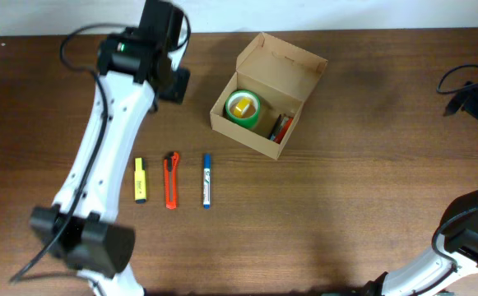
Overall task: Pack container
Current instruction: 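Open the left gripper, lift out, and move to the yellow highlighter, then lower the left gripper and grasp the yellow highlighter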
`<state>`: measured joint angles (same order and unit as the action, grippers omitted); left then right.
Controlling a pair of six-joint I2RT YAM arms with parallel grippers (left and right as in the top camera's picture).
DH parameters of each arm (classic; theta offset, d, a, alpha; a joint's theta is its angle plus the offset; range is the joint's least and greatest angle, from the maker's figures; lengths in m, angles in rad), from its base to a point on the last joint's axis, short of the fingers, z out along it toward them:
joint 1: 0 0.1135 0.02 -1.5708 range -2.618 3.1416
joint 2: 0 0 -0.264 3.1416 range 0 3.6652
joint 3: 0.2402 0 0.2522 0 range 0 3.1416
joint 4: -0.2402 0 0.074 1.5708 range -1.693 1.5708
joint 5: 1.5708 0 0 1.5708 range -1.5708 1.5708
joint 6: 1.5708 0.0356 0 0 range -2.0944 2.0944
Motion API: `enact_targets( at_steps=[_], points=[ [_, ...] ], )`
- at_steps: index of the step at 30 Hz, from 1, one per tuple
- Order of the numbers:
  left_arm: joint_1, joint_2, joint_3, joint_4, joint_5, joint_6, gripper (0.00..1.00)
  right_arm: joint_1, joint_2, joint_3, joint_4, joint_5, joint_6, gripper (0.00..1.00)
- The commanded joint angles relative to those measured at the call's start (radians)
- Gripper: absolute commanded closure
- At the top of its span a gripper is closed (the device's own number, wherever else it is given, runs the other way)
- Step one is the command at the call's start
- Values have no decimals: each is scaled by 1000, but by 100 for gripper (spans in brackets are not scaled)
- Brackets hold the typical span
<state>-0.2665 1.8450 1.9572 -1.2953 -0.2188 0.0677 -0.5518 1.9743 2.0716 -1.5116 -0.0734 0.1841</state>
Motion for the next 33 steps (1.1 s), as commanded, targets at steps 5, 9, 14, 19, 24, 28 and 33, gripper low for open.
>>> enact_targets(
  at_steps=[5,9,14,19,24,28,33],
  points=[
    [67,-127,-344,-44,-13,-68,95,2,11,-9,2,-5,7,0],
    [140,-127,-498,11,48,-87,84,2,11,-9,2,-5,7,1],
    [220,-127,-678,129,138,-88,73,2,11,-9,2,-5,7,1],
    [248,-127,-779,228,163,-87,53,2,11,-9,2,-6,8,1],
    [249,-126,-851,339,180,-106,26,2,11,-9,2,-5,7,1],
    [250,-120,-877,392,179,-106,26,2,11,-9,2,-6,8,1],
    [276,-89,-877,426,179,-106,28,2,11,-9,2,-6,7,1]
  ],
)
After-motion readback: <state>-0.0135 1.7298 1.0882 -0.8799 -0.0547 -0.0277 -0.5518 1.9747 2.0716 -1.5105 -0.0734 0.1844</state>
